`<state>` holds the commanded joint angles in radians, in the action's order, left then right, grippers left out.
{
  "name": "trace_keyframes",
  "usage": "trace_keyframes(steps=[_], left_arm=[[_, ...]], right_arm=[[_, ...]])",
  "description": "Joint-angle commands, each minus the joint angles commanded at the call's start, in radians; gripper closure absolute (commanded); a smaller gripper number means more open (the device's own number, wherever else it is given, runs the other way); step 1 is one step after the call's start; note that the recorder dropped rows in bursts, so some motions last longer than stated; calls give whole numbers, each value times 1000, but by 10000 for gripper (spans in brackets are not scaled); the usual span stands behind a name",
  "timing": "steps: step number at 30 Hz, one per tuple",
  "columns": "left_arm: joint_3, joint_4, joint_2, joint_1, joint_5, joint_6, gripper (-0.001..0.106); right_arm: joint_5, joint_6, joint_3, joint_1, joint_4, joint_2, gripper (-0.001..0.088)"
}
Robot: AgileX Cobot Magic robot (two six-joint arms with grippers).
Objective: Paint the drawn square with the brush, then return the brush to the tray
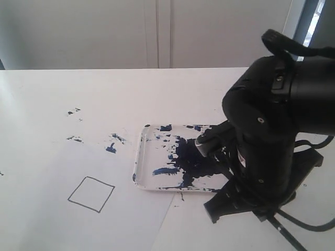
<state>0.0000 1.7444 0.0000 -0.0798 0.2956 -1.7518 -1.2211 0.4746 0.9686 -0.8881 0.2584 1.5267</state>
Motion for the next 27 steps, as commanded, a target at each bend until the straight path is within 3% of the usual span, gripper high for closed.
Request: trace_keyframes(steps=[5, 13, 17, 22, 27], left_arm=[[0, 0, 0, 0, 0, 0, 1053], [0, 0, 0, 0, 0, 0, 1053], [0, 0, 0, 0, 0, 0, 1053], [0, 0, 0, 0, 0, 0, 1053], [0, 0, 0, 0, 0, 0, 1053]], right_arm=[[0, 0, -5, 2, -10, 1, 868], [2, -73, -5, 2, -182, 16, 868], [0, -64, -5, 2, -112, 52, 868], [0, 26, -5, 2, 119, 54, 868], [0, 26, -5, 2, 85, 54, 868]])
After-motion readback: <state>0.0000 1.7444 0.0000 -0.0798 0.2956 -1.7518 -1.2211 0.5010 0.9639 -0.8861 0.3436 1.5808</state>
